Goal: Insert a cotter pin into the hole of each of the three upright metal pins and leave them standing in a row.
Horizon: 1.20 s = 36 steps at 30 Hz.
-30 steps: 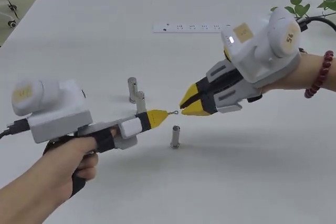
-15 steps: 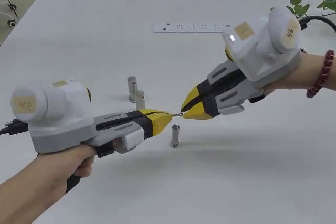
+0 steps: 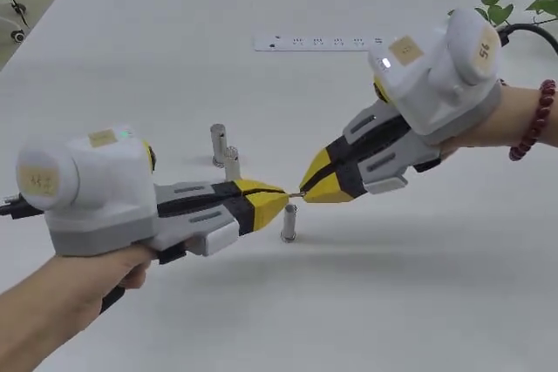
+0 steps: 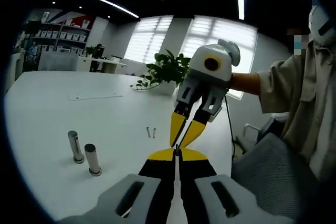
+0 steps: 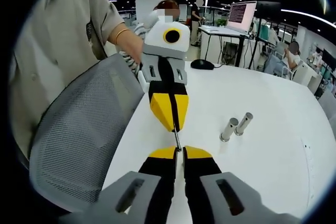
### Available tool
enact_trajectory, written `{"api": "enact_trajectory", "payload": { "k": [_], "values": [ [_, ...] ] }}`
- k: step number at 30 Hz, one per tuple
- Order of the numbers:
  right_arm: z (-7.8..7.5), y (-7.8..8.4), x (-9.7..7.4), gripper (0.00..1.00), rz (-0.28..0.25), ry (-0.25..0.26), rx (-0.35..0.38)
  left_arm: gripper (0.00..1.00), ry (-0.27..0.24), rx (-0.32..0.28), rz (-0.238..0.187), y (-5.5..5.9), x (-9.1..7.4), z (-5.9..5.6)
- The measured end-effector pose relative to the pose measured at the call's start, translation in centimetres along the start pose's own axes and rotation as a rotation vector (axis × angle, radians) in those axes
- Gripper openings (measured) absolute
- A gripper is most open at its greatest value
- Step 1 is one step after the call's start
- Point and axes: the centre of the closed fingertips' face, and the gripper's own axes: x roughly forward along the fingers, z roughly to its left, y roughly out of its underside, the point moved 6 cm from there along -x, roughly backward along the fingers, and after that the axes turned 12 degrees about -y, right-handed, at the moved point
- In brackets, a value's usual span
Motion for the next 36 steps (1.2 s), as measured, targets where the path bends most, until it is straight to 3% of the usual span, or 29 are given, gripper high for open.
{"api": "enact_trajectory", "payload": {
  "k": [20,36],
  "values": [
    [1.3,-0.1,0.4,0.05,-0.006,-0.094,0.027,0.00,0.095,0.176,0.003,0.0,-0.5,-1.0],
    [1.6,-0.1,0.4,0.02,0.025,-0.094,-0.006,0.00,0.111,0.214,0.004,0.0,-0.4,-1.3]
  ]
}}
